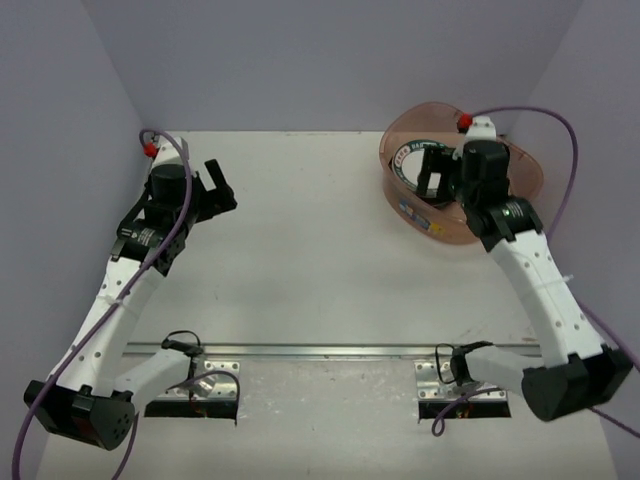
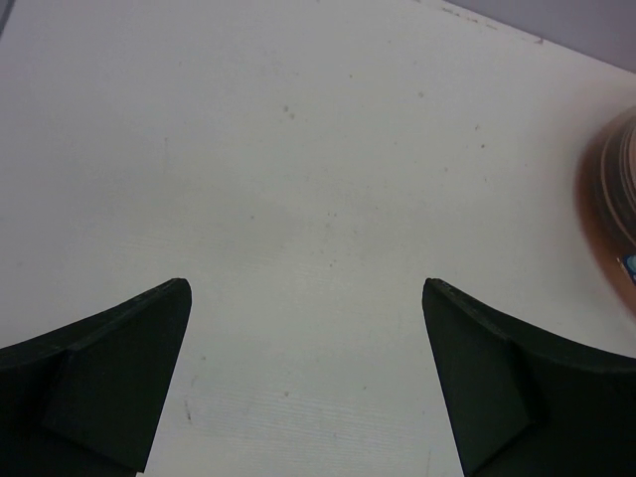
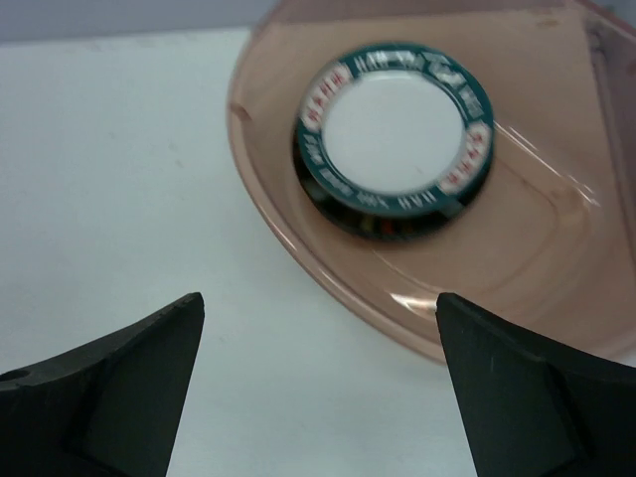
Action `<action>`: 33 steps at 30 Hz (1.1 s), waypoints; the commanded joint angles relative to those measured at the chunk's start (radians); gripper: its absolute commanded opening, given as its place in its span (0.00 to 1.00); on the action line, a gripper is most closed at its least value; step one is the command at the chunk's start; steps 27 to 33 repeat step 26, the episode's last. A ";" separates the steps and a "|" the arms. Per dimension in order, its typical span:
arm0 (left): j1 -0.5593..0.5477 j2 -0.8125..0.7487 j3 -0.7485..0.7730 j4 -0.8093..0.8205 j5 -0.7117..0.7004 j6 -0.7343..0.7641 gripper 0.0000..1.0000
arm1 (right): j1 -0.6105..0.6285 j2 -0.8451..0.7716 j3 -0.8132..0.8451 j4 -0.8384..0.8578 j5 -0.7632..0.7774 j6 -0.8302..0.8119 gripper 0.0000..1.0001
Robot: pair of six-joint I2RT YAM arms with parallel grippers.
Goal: Place the plates into the plastic bin on the countertop
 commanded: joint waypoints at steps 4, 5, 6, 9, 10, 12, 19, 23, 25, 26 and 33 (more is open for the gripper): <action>-0.012 -0.120 -0.062 0.075 -0.081 0.066 1.00 | -0.012 -0.318 -0.207 -0.127 0.125 -0.159 0.99; -0.012 -0.151 -0.103 0.094 -0.091 0.069 1.00 | -0.012 -0.356 -0.216 -0.133 0.105 -0.159 0.99; -0.012 -0.192 -0.142 0.115 -0.101 0.069 1.00 | -0.012 -0.390 -0.224 -0.139 0.089 -0.160 0.99; -0.012 -0.324 -0.259 0.191 -0.101 0.087 1.00 | -0.005 -0.464 -0.262 -0.164 0.055 -0.165 0.99; -0.012 -0.368 -0.305 0.222 -0.096 0.099 1.00 | 0.000 -0.491 -0.281 -0.164 0.045 -0.166 0.99; -0.012 -0.470 -0.358 0.259 -0.068 0.122 1.00 | 0.006 -0.562 -0.326 -0.114 0.021 -0.199 0.99; -0.012 -0.578 -0.456 0.302 -0.078 0.124 1.00 | 0.009 -0.602 -0.374 -0.076 0.041 -0.223 0.99; -0.012 -0.572 -0.463 0.301 -0.088 0.118 1.00 | 0.008 -0.608 -0.395 -0.060 0.028 -0.227 0.99; -0.012 -0.572 -0.463 0.301 -0.075 0.119 1.00 | 0.008 -0.605 -0.398 -0.057 0.041 -0.222 0.99; -0.012 -0.573 -0.464 0.302 -0.072 0.121 1.00 | 0.008 -0.604 -0.397 -0.057 0.052 -0.212 0.99; -0.012 -0.573 -0.464 0.302 -0.072 0.121 1.00 | 0.008 -0.604 -0.397 -0.057 0.052 -0.212 0.99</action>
